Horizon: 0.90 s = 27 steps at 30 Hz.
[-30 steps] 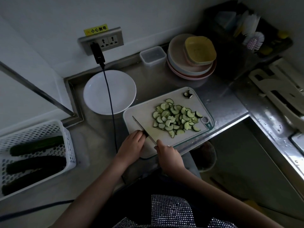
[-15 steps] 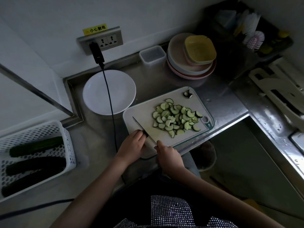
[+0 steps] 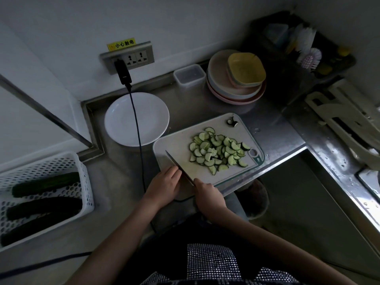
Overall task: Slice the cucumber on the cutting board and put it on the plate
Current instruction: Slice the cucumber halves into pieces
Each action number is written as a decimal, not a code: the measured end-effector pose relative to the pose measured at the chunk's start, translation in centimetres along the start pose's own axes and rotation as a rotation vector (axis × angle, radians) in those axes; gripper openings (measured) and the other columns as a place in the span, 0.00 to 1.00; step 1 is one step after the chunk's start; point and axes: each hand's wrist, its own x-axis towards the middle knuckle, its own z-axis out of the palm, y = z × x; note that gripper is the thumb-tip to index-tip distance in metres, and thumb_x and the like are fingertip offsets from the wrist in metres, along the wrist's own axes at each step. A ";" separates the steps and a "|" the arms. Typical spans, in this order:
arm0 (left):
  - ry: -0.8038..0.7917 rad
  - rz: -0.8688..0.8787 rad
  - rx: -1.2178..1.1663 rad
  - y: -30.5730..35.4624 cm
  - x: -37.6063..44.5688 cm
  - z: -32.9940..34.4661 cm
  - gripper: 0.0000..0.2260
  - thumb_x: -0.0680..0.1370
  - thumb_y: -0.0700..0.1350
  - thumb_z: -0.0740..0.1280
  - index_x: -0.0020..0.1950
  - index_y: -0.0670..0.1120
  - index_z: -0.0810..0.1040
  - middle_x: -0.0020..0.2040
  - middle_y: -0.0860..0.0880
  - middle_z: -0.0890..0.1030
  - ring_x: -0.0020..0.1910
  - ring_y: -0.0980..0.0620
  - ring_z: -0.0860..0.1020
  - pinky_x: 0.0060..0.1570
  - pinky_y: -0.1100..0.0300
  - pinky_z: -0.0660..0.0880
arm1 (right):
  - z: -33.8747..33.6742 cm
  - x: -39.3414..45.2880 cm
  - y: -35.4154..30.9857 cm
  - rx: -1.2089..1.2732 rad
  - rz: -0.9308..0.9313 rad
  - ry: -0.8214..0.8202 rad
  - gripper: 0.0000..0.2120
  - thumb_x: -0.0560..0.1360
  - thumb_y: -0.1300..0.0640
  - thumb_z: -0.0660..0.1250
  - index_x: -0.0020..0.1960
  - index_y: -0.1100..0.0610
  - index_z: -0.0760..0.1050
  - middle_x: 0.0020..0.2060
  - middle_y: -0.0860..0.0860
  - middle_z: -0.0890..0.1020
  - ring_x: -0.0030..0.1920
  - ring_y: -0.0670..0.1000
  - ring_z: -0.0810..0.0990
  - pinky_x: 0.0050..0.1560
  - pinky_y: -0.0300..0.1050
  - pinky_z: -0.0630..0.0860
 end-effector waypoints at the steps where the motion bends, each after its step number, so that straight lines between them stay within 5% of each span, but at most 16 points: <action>1: 0.000 -0.002 -0.007 0.0 -0.1 -0.1 0.13 0.69 0.43 0.57 0.51 0.40 0.73 0.49 0.41 0.78 0.50 0.46 0.71 0.38 0.55 0.79 | 0.0 0.0 0.0 -0.004 -0.002 0.001 0.05 0.79 0.62 0.52 0.53 0.57 0.66 0.48 0.62 0.79 0.49 0.63 0.78 0.38 0.49 0.68; 9: -0.010 -0.045 -0.006 -0.4 -1.3 -0.1 0.19 0.69 0.43 0.57 0.53 0.39 0.79 0.50 0.43 0.79 0.49 0.45 0.76 0.45 0.54 0.78 | -0.2 -0.7 0.5 0.042 -0.027 0.120 0.08 0.82 0.51 0.54 0.51 0.56 0.64 0.44 0.62 0.80 0.45 0.64 0.79 0.36 0.49 0.68; 19: -0.019 0.001 0.013 -0.5 -0.9 -0.6 0.19 0.67 0.43 0.58 0.52 0.38 0.79 0.48 0.43 0.79 0.51 0.47 0.72 0.46 0.56 0.76 | 0.1 -0.3 -0.4 0.064 -0.058 0.133 0.09 0.81 0.51 0.55 0.51 0.57 0.65 0.43 0.62 0.80 0.44 0.64 0.79 0.36 0.49 0.68; 23: -0.047 -0.007 0.004 -0.7 -0.7 -0.5 0.18 0.64 0.41 0.67 0.52 0.39 0.79 0.48 0.43 0.79 0.51 0.47 0.71 0.46 0.55 0.78 | 0.3 -0.2 -0.5 0.046 -0.047 0.105 0.10 0.81 0.50 0.55 0.53 0.57 0.66 0.45 0.62 0.80 0.46 0.64 0.79 0.37 0.49 0.68; 27: -0.073 -0.007 0.007 -0.9 -0.7 -0.5 0.19 0.66 0.44 0.59 0.52 0.40 0.79 0.48 0.43 0.79 0.51 0.46 0.73 0.45 0.55 0.78 | 0.3 -0.1 -0.6 0.029 -0.039 0.090 0.10 0.82 0.51 0.54 0.53 0.57 0.65 0.46 0.62 0.80 0.47 0.64 0.79 0.37 0.49 0.68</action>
